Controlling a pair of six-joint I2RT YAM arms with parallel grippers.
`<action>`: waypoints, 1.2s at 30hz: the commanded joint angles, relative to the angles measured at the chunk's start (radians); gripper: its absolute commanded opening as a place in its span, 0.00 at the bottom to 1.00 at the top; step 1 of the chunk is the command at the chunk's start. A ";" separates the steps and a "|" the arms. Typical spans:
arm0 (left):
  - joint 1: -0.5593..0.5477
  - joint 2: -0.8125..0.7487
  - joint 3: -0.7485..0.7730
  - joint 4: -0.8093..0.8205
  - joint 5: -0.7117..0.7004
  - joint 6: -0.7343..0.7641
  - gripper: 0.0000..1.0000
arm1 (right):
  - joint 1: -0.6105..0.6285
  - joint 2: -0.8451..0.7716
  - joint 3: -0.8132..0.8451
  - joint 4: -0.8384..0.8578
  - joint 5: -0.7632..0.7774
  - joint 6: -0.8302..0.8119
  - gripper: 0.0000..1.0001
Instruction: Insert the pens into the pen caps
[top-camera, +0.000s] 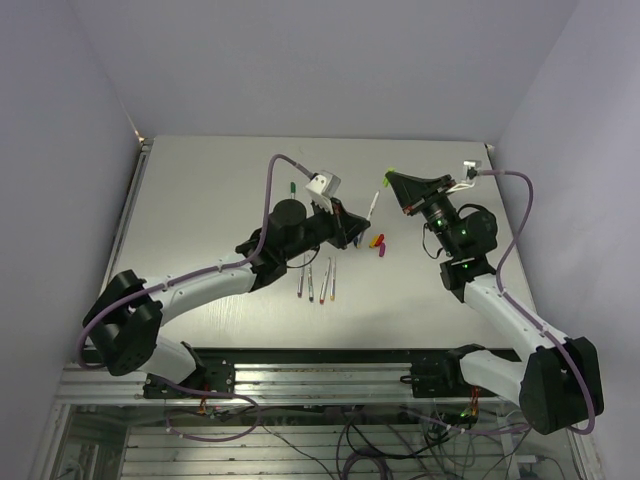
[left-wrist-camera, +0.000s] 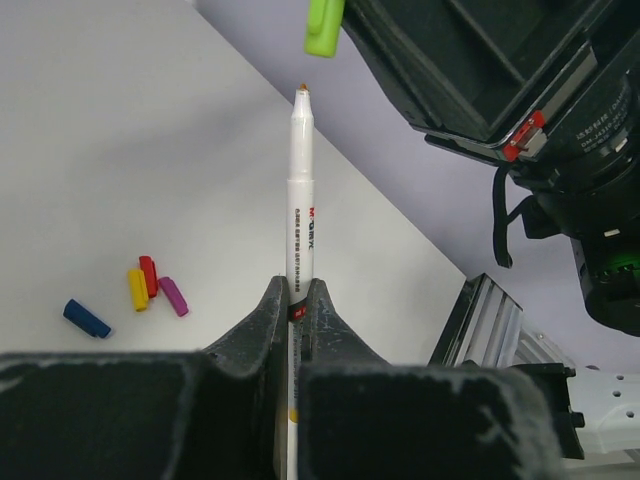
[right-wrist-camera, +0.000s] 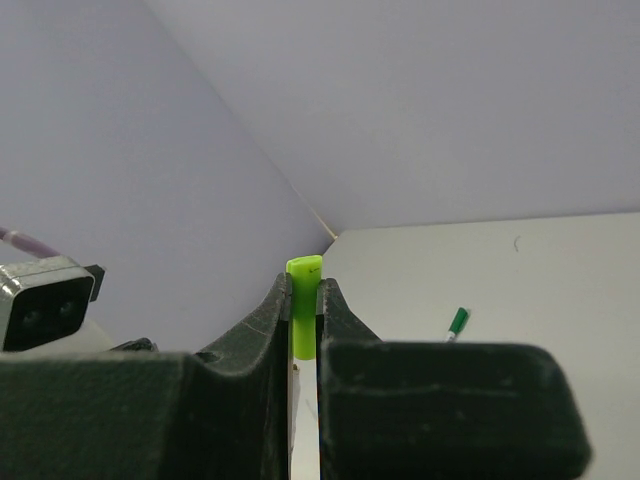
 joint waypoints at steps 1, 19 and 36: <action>-0.011 0.016 0.037 0.057 0.035 -0.007 0.07 | 0.008 0.019 -0.008 0.054 -0.022 0.024 0.00; -0.013 0.008 0.020 0.080 -0.006 -0.004 0.07 | 0.020 0.032 -0.007 0.029 -0.048 0.022 0.00; -0.012 -0.021 -0.002 0.077 -0.057 0.000 0.07 | 0.036 0.017 -0.016 -0.014 -0.055 0.018 0.00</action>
